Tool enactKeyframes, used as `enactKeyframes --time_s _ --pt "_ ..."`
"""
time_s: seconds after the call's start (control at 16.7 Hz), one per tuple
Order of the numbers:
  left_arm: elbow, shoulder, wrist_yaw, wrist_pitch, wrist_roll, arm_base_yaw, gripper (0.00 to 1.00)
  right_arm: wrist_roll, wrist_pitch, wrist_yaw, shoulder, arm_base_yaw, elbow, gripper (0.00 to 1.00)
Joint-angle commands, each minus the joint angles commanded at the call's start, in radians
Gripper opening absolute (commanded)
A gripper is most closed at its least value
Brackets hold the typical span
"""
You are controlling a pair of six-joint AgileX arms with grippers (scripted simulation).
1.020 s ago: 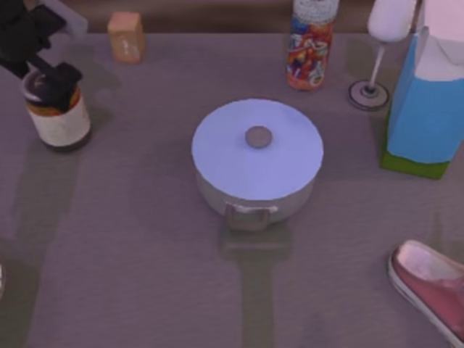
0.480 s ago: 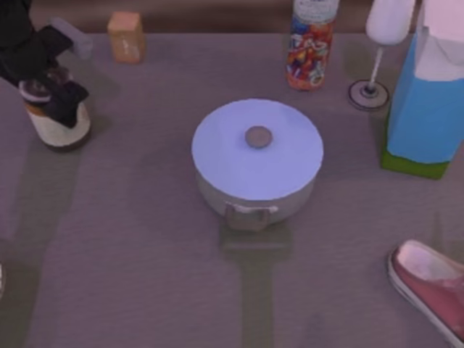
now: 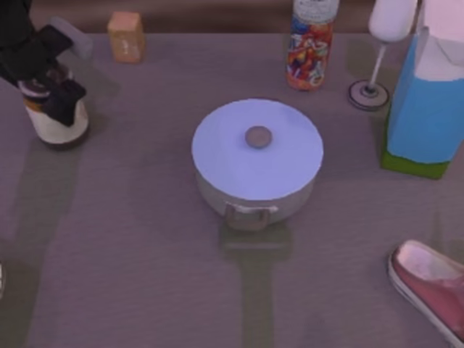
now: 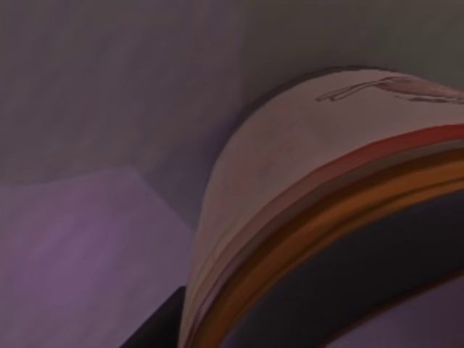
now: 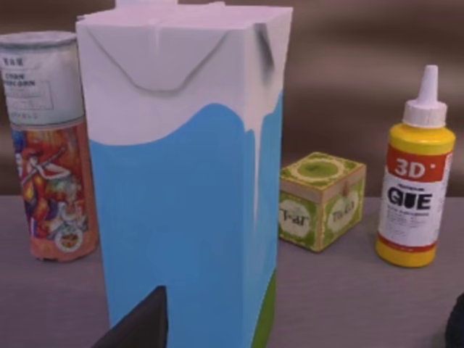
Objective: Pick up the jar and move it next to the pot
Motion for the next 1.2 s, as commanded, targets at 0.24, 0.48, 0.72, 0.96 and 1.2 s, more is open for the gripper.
enactKeyframes --time_s 0.24,0.48,0.72,0.96,1.2 --pt "0.000 0.000 0.000 0.000 0.000 0.000 0.17 0.000 0.000 0.000 0.000 0.000 0.000 1.00" --pt "0.000 0.000 0.000 0.000 0.000 0.000 0.00 0.000 0.000 0.000 0.000 0.000 0.000 1.00" --pt "0.000 0.000 0.000 0.000 0.000 0.000 0.00 0.000 0.000 0.000 0.000 0.000 0.000 1.00" --pt "-0.002 -0.002 -0.001 0.000 0.001 0.001 0.00 0.000 0.000 0.000 0.000 0.000 0.000 1.00" --pt "-0.110 -0.116 -0.003 -0.010 -0.001 0.009 0.00 0.000 0.000 0.000 0.000 0.000 0.000 1.00"
